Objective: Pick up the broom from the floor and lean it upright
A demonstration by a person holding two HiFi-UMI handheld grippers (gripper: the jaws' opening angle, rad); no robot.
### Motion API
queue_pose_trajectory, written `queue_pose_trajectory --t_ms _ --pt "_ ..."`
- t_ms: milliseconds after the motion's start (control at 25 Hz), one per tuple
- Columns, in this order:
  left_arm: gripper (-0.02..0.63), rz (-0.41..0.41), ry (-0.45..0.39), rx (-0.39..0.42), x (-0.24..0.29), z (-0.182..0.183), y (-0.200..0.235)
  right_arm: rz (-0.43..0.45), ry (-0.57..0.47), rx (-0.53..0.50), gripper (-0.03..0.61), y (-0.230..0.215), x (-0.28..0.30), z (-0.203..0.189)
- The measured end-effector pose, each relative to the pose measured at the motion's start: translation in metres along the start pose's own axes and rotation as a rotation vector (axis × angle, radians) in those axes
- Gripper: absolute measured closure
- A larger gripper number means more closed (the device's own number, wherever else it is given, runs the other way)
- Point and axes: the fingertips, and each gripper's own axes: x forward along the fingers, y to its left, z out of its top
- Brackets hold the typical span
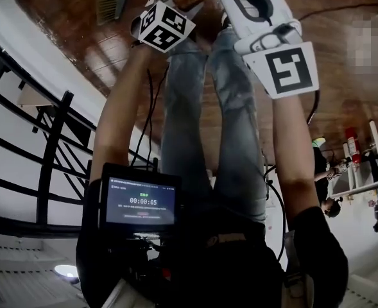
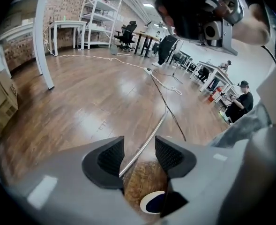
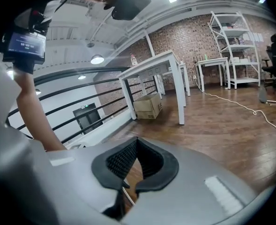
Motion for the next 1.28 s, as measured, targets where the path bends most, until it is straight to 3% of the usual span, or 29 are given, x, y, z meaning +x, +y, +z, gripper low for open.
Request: queue_pose_trajectory --t_ms 200,400,560,800,840,1120,1280 --pt "0.387 -0.002 0.041 0.060 0.058 -0.036 0.006 -0.020 0.036 -0.009 0.575 -0.016 0.002 -0.048" --pt "0.379 0.035 0.125 0.154 0.079 -0.063 0.032 -0.023 0.038 -0.025 0.575 -0.017 0.010 -0.054" --pt "0.379 -0.027 0.173 0.202 0.140 -0.104 0.007 -0.058 0.083 -0.001 0.575 -0.027 0.009 -0.110" --pt "0.402 -0.043 0.223 0.224 0.247 -0.162 -0.001 -0.075 0.097 0.039 0.575 -0.064 0.028 -0.208" --pt "0.440 -0.034 0.218 0.227 0.253 -0.165 0.001 -0.076 0.094 0.043 0.575 -0.065 0.029 -0.214" --pt "0.471 -0.040 0.217 0.320 0.252 -0.160 -0.001 -0.072 0.093 0.067 0.575 -0.071 0.026 -0.218" --pt "0.480 0.010 0.166 0.282 0.225 -0.134 0.017 -0.074 0.067 0.095 0.575 -0.068 0.023 -0.195"
